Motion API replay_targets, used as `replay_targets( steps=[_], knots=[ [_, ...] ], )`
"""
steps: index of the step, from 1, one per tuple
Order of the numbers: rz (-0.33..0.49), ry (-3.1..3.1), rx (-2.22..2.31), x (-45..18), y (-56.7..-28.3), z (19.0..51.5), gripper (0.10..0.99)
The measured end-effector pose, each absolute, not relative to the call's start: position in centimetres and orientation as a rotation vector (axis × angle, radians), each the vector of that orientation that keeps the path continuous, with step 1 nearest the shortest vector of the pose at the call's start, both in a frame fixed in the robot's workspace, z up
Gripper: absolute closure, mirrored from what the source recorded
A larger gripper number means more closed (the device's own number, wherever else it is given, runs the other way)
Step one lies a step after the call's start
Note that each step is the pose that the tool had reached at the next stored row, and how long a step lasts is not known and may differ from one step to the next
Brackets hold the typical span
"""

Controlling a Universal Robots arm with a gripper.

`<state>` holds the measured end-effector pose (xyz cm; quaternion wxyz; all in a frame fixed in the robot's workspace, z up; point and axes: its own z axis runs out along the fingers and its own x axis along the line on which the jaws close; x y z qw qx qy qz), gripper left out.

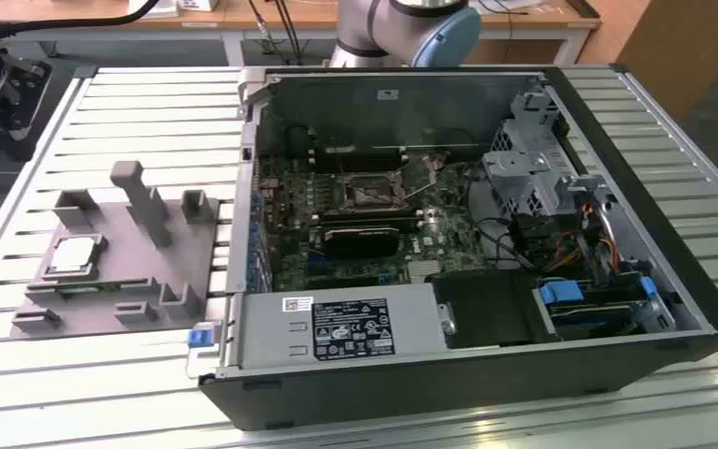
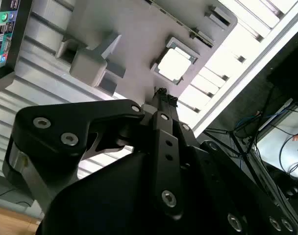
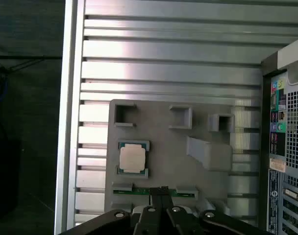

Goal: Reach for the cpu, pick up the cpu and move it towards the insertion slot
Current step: 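Reach for the cpu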

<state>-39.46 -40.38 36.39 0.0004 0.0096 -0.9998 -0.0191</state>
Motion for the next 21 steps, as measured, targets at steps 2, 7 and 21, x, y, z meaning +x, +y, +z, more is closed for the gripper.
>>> replay_targets(
  steps=[2,7,21],
  knots=[
    [-0.060,-3.140,0.030,-39.5,-40.4,36.4,0.980],
    [-0.060,-3.140,0.030,-39.6,-40.4,36.2,0.980],
    [-0.060,-3.139,0.030,-40.6,-40.7,34.3,0.918]
  ],
)
